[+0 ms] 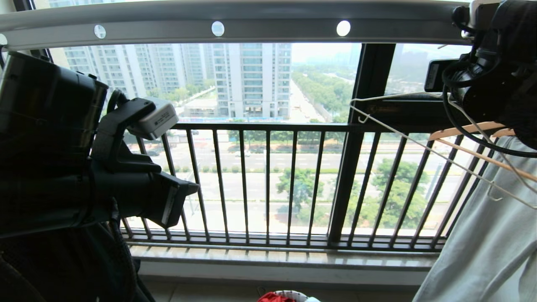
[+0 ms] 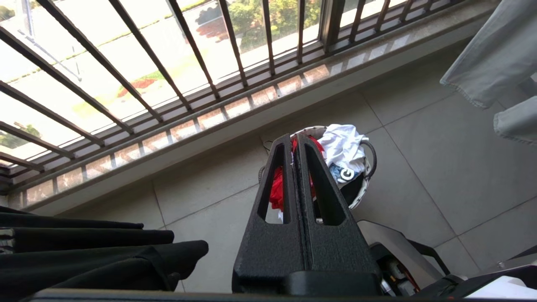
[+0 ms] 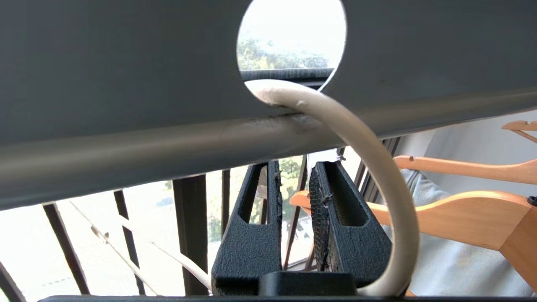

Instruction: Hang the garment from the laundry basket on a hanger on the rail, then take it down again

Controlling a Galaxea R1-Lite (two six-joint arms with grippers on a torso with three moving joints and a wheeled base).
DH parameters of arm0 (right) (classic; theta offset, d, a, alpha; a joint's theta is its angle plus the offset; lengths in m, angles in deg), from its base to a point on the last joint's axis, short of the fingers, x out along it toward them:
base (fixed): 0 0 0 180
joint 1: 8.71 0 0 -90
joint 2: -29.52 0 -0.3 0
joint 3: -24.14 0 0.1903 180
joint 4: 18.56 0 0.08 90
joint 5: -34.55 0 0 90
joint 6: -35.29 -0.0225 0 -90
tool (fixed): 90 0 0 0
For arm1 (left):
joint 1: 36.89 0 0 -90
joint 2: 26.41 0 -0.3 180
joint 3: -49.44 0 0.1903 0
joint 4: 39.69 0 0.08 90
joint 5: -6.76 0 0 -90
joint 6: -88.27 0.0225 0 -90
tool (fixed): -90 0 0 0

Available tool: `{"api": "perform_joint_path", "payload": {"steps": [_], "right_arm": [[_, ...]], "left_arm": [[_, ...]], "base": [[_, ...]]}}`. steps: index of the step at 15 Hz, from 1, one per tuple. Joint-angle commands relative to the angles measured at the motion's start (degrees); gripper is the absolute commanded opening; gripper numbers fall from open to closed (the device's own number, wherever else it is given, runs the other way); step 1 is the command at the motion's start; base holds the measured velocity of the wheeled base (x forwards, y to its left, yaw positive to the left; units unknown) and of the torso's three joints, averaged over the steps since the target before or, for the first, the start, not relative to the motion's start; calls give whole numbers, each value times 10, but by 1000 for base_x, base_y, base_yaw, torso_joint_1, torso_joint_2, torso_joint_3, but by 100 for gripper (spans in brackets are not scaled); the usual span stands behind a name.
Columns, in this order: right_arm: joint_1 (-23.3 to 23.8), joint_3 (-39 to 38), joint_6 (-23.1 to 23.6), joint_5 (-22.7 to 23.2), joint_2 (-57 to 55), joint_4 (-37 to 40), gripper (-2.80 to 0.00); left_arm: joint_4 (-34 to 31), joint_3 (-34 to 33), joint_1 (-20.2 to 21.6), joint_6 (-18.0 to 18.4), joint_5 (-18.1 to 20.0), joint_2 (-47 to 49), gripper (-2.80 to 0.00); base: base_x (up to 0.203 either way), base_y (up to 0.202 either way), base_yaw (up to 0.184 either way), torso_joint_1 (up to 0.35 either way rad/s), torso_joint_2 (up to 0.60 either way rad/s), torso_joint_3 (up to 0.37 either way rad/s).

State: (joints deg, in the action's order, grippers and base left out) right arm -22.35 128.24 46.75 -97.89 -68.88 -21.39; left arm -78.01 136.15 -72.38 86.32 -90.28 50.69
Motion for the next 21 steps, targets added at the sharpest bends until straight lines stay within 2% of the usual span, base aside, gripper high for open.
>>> {"api": "perform_joint_path", "payload": {"steps": [1, 4, 5, 6, 11, 18, 19, 21], "right_arm": [[-1, -11, 1, -3, -1, 0, -280], [-1, -14, 1, -3, 1, 0, -280], [-1, -14, 1, -3, 2, 0, -110], [-1, -15, 1, -3, 3, 0, 0], [-1, -50, 1, -2, 62, 2, 0], [-19, -196, 21, 3, 283, 5, 0], [-21, -220, 27, 3, 315, 6, -280], [-24, -263, 37, 7, 376, 5, -280]], "left_arm": [[-1, 0, 0, 0, -1, -1, -280], [-1, 0, 0, 0, -1, -1, -280], [-1, 0, 0, 0, -1, -1, -280], [-1, 0, 0, -1, -1, -1, -280], [-1, 0, 0, -1, -1, 5, -280], [0, 0, -1, -2, 1, 19, -280], [-1, -1, -2, -1, 1, 16, -280], [0, -7, -5, -2, 0, 2, -280]], "base": [[0, 0, 0, 0, 0, 0], [0, 0, 0, 0, 0, 0], [0, 0, 0, 0, 0, 0], [0, 0, 0, 0, 0, 0], [0, 0, 0, 0, 0, 0], [0, 0, 0, 0, 0, 0], [0, 0, 0, 0, 0, 0], [0, 0, 0, 0, 0, 0]]}}
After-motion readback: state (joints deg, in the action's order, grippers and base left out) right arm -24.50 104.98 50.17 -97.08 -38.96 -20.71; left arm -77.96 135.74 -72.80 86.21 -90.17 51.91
